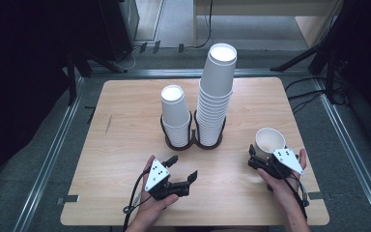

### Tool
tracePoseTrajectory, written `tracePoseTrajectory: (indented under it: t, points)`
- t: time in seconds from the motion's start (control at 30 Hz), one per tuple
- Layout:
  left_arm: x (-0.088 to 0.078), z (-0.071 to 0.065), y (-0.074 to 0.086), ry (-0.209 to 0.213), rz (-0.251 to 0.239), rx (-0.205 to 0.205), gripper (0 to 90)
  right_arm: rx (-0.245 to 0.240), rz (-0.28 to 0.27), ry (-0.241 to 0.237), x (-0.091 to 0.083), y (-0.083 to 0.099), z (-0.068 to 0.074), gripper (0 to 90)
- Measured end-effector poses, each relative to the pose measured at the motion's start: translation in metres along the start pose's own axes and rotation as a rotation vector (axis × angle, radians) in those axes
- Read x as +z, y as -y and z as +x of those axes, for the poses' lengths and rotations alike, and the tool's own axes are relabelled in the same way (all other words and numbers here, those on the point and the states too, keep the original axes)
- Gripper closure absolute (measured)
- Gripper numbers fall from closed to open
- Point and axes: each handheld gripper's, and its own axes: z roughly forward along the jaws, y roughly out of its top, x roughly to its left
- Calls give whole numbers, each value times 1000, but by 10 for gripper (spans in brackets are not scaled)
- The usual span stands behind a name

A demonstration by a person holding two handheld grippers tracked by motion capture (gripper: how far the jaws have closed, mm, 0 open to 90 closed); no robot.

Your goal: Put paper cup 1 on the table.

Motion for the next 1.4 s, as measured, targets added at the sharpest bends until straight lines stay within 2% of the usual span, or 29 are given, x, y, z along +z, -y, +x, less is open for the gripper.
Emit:
tracePoseTrajectory:
  t: [0.07,0.37,0.67,0.9,1.27,1.4]
  points:
    - [-1,1,0,-3,-3,-4,139,0,-2,-2,-3,-2,0,0]
    - [-3,2,-3,-9,-12,-4,139,-67,-18,0,-18,-14,5,0]
    - [-4,3,-5,-11,-21,-5,139,-63,-17,-38,-28,-22,8,0]
    - [-6,4,-6,-12,-25,-3,139,-61,-11,-31,-28,-22,9,0]
    - [-5,3,-6,-11,-24,-5,139,-60,-30,-38,-33,-30,9,0]
    - [-4,2,-6,-24,-23,-7,138,-61,-45,-41,-37,-36,11,0]
